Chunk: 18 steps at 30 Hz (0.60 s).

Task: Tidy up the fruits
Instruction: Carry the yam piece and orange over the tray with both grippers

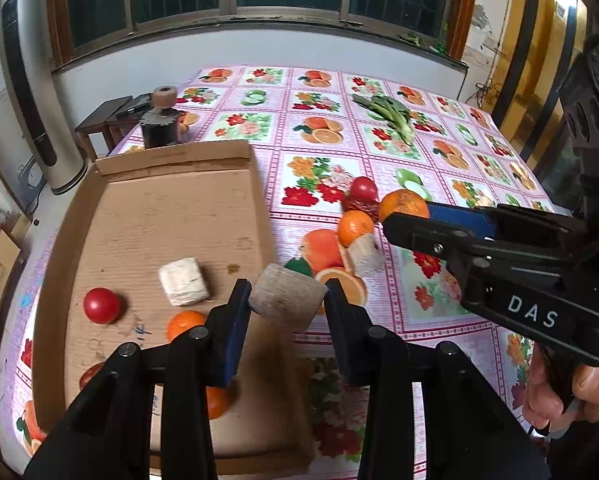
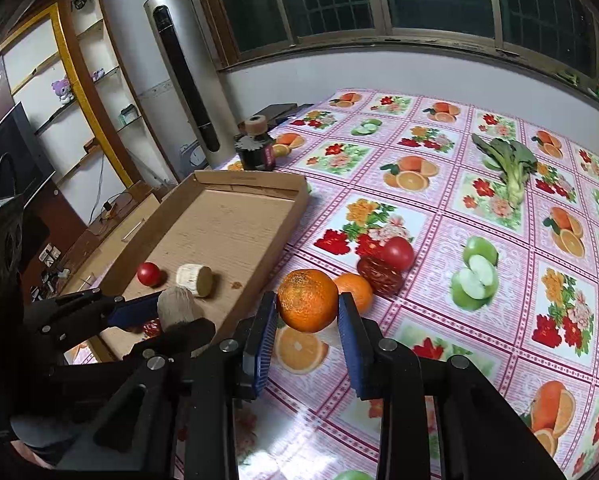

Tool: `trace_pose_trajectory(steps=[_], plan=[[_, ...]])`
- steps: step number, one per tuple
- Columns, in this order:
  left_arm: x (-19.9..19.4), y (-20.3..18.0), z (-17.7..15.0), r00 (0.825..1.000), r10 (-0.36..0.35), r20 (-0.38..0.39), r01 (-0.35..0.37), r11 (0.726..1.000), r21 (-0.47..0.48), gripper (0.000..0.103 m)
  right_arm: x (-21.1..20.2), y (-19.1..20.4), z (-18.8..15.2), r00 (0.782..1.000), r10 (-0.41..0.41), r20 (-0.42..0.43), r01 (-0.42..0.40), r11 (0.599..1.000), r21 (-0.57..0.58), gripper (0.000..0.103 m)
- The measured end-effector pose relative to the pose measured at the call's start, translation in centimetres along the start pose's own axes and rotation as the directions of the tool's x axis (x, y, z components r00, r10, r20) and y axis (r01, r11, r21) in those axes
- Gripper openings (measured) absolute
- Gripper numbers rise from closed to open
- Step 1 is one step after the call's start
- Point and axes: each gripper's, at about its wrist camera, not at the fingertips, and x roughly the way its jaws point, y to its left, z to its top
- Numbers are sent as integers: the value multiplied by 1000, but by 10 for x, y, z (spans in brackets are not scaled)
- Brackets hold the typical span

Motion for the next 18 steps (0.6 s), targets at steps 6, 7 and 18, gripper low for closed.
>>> trace_pose_trajectory(steps=[6,7,18], plan=[[-1,20,3,1000,16,6,-15,999,-35,35,10,14,5,1000,16,-8,-16,1000,-15,31],[-1,24,3,1000,18,6,-18,999,-41,35,12,17,6,1000,19,-10,-20,1000,-18,31],[-2,65,8,999,47,13,-45,994,-104,35,32,43,16,999,43,-30,-45,998,-53,31]])
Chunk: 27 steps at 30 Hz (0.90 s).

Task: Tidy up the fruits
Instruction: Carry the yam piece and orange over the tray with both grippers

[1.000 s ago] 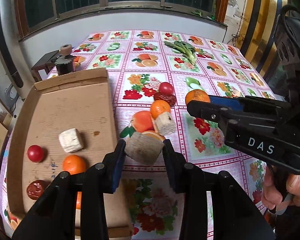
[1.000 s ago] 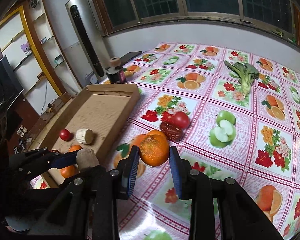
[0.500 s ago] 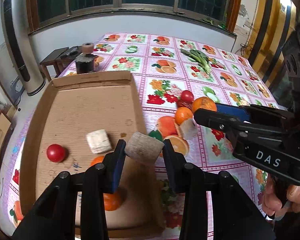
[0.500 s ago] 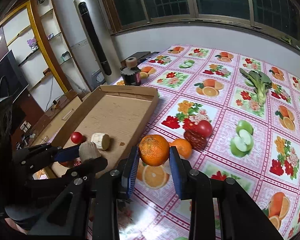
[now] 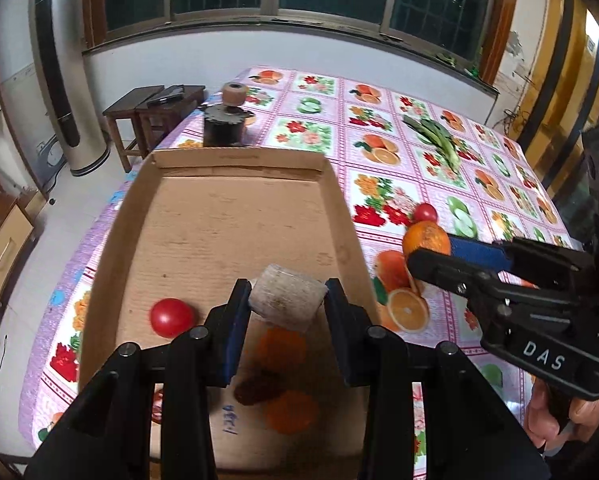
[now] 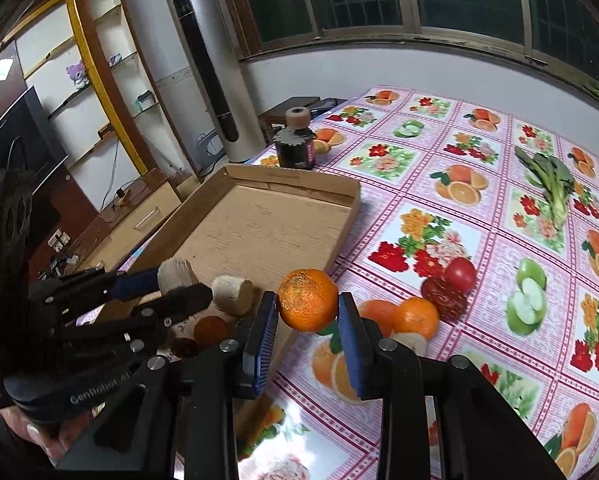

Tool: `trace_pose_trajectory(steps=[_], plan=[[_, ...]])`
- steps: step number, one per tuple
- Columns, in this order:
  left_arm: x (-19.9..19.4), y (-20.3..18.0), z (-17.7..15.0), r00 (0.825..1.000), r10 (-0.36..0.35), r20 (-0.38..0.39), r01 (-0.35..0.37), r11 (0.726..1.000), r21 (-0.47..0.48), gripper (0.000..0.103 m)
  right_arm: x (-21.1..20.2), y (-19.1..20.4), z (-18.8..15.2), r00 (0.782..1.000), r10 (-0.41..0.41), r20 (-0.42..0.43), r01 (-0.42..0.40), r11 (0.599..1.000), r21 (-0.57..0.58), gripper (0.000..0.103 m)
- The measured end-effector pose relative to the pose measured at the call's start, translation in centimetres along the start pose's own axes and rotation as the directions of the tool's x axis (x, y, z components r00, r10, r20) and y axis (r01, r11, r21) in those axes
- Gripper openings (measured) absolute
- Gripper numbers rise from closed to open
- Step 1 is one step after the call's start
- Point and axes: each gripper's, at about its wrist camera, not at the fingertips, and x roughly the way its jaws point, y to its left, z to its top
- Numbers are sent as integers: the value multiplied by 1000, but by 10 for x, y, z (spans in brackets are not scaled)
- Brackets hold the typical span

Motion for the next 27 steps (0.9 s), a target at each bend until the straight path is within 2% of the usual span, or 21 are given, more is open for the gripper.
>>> trace_pose_trajectory(steps=[13,19,27], plan=[[13,43,17,999,38,-14,-39,997,-68,35,40,26,20,999,31,-42,-33,999,-41,31],[31,61,29,997,61,-56,-66,993,-97,35,72,37,31,996,33,-84,-38,997,-63,31],[62,75,35,985,97,-144,-115,985,-126,35,110,41,36,989,21,-149,-32,997,-71,31]])
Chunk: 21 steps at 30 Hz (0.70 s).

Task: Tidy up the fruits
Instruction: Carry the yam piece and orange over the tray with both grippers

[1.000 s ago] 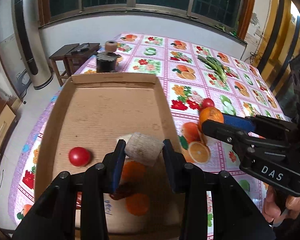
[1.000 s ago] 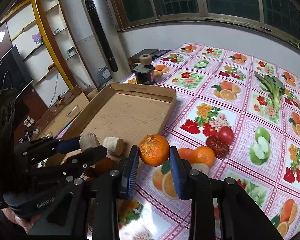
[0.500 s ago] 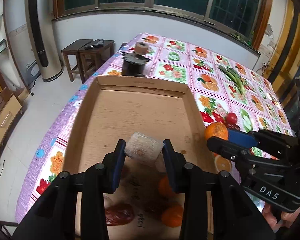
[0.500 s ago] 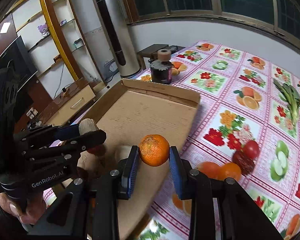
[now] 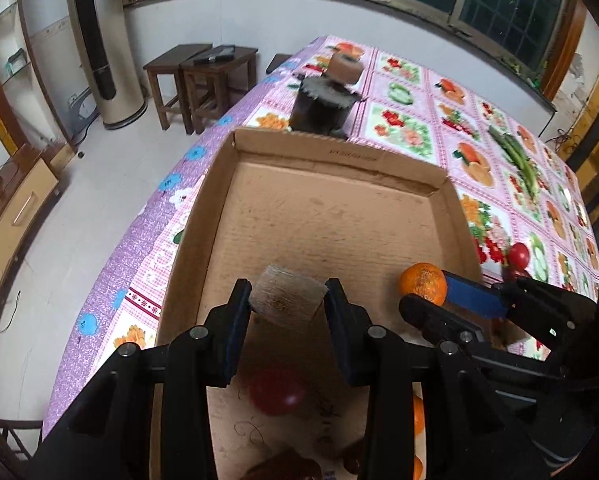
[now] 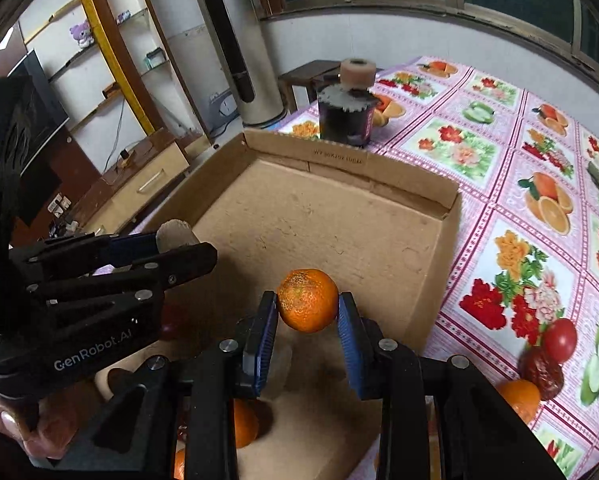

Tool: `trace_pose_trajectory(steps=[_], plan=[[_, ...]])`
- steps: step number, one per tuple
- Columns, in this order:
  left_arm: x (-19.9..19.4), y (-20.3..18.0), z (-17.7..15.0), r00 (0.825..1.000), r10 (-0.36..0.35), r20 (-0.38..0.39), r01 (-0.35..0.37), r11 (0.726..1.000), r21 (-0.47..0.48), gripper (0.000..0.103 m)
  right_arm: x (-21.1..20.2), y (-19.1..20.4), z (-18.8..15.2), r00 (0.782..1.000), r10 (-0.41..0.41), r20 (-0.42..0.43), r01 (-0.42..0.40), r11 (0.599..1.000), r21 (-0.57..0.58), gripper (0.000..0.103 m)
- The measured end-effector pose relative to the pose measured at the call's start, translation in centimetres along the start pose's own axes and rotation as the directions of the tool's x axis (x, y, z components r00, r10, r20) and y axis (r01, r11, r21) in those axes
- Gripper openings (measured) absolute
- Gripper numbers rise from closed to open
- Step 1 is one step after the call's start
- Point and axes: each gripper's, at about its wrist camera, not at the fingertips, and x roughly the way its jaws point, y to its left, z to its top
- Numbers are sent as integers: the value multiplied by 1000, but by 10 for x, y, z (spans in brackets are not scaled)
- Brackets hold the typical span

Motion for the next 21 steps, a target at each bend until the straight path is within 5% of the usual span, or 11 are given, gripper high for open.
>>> trace_pose_trajectory(steps=[16,21], plan=[[23,-5,-1,993,81,-88,-79,997,25,36,15,-1,0,1000,-12,-29,12,1000,-20,34],[15,0,-3,994,68,-80,-69,998,-4,37,6,-1,0,1000,-9,-15,9,1000,-22,42]])
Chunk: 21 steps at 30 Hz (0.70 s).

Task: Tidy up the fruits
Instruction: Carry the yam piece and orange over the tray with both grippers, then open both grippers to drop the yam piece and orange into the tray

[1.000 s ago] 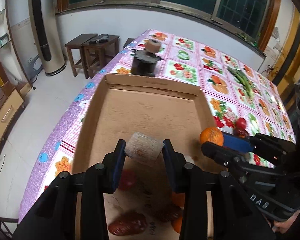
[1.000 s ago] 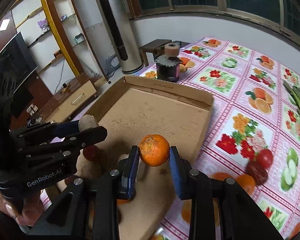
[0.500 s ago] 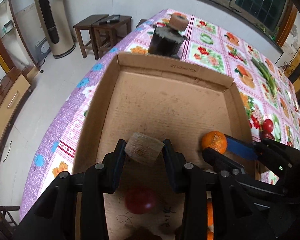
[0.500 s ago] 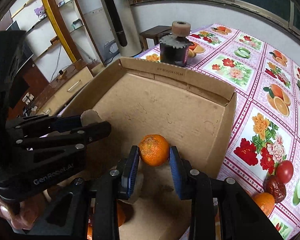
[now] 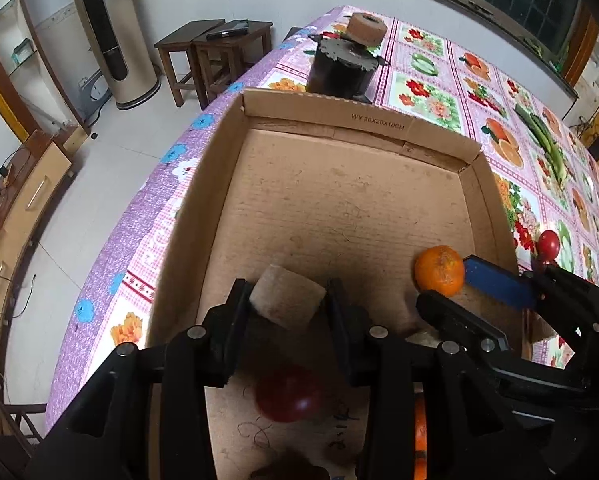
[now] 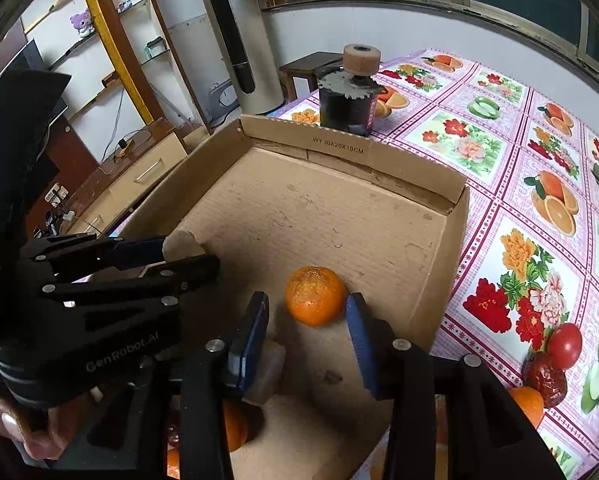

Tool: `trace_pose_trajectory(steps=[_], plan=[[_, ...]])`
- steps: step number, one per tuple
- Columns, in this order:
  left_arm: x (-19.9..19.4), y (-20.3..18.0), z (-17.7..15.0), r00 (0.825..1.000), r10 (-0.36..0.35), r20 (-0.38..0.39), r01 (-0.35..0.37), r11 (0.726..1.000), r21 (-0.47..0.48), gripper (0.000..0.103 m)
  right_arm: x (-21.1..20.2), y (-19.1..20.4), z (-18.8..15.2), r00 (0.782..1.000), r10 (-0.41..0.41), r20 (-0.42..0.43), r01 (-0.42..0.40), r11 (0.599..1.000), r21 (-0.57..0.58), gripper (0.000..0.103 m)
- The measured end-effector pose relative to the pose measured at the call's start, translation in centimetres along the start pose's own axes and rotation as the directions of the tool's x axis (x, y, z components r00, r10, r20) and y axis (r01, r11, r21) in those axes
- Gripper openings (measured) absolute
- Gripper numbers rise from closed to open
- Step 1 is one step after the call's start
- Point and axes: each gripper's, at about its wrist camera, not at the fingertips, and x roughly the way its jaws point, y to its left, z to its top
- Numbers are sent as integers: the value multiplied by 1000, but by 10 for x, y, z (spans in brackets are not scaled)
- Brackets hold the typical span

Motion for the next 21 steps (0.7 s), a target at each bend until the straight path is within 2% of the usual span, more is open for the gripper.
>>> trace_pose_trajectory(steps=[7,10,14,21], plan=[[-30,-1,-8,997,-8,75,8,1000,-4,38,-34,2,-6,998,8,58,-9,1000,1,43],[-44,-3,-13,993,-18,117,18,1000,0,59,-54,-3,-14,996,10,89,-12,1000,23,43],[-58,-12,-20,987,-11,161,7,1000,29,59,-75,-11,-27,993,10,115,-16,999,52,43],[-69,-27,-31,985,-39,166,29,998,61,59,-114,-25,-58,989,-21,149,7,996,94,43]])
